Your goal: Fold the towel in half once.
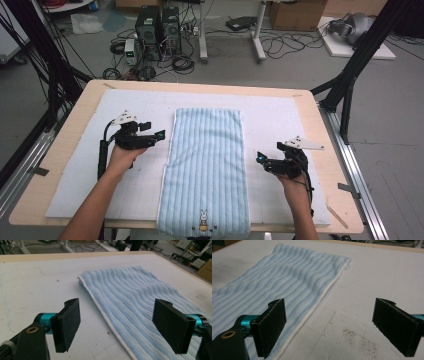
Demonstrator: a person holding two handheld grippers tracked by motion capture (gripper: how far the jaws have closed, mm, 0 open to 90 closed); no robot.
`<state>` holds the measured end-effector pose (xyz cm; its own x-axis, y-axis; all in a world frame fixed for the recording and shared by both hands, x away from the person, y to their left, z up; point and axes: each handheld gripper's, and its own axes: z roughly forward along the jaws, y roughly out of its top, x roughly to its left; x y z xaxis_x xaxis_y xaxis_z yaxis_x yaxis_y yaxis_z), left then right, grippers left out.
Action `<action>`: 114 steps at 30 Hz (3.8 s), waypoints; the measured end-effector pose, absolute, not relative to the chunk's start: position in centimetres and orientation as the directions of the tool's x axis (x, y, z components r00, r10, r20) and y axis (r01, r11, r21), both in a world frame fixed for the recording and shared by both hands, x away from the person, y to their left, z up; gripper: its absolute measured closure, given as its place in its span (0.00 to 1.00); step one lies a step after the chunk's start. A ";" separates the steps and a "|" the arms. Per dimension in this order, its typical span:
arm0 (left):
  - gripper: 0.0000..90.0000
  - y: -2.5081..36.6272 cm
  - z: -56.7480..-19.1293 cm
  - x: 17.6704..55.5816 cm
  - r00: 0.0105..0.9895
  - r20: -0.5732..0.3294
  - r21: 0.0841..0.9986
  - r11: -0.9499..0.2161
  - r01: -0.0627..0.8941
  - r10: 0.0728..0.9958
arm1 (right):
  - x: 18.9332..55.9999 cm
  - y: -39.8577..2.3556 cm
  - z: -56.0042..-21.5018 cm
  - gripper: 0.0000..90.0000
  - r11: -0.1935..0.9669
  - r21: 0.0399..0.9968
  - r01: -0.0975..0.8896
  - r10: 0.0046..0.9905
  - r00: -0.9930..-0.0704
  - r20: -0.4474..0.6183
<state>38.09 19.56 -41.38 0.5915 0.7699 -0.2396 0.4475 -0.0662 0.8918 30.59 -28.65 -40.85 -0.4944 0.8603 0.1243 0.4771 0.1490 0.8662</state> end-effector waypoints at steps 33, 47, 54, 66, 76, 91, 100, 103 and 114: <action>0.92 13.2 -45.1 42.0 0.610 0.000 0.796 -0.370 0.479 0.792 | 30.5 -28.6 -41.1 0.13 0.127 0.854 0.505 0.865 -0.477 0.153; 0.97 14.1 -45.1 42.5 0.586 -0.121 0.803 -0.268 0.532 0.801 | 35.2 -25.8 -41.0 0.15 0.187 0.803 0.565 0.883 -0.455 0.115; 0.97 14.3 -45.2 42.6 0.583 -0.147 0.803 -0.249 0.542 0.799 | 38.3 -24.8 -41.3 0.29 0.187 0.766 0.615 0.875 -0.458 0.154; 0.97 14.5 -45.2 42.8 0.588 -0.172 0.799 -0.238 0.553 0.791 | 41.7 -22.2 -43.3 0.57 0.198 0.697 0.689 0.873 -0.448 0.193; 0.97 15.2 -45.3 43.1 0.571 -0.236 0.793 -0.184 0.581 0.787 | 42.3 -21.3 -44.0 0.95 0.266 0.672 0.691 0.875 -0.466 0.133; 0.97 16.0 -43.3 44.9 0.549 -0.299 0.808 -0.099 0.581 0.780 | 43.3 -21.6 -41.9 0.96 0.199 0.743 0.639 0.884 -0.445 0.146; 0.97 16.3 -41.6 43.0 0.624 -0.274 0.859 -0.106 0.501 0.732 | 41.9 -22.0 -41.2 0.96 0.199 0.766 0.611 0.862 -0.482 0.160; 0.97 16.5 -41.8 42.3 0.639 -0.279 0.864 -0.103 0.492 0.717 | 41.2 -22.3 -41.3 0.96 0.186 0.772 0.608 0.857 -0.484 0.175; 0.97 17.2 -41.8 38.7 0.696 -0.288 0.887 -0.091 0.453 0.658 | 37.8 -22.3 -41.1 0.96 0.235 0.791 0.564 0.823 -0.548 0.147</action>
<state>38.73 17.24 -41.78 0.6955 0.6583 -0.2878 0.4532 -0.0913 0.8867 37.78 -22.26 -41.12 -0.5484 0.8232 0.1469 0.5644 0.2348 0.7914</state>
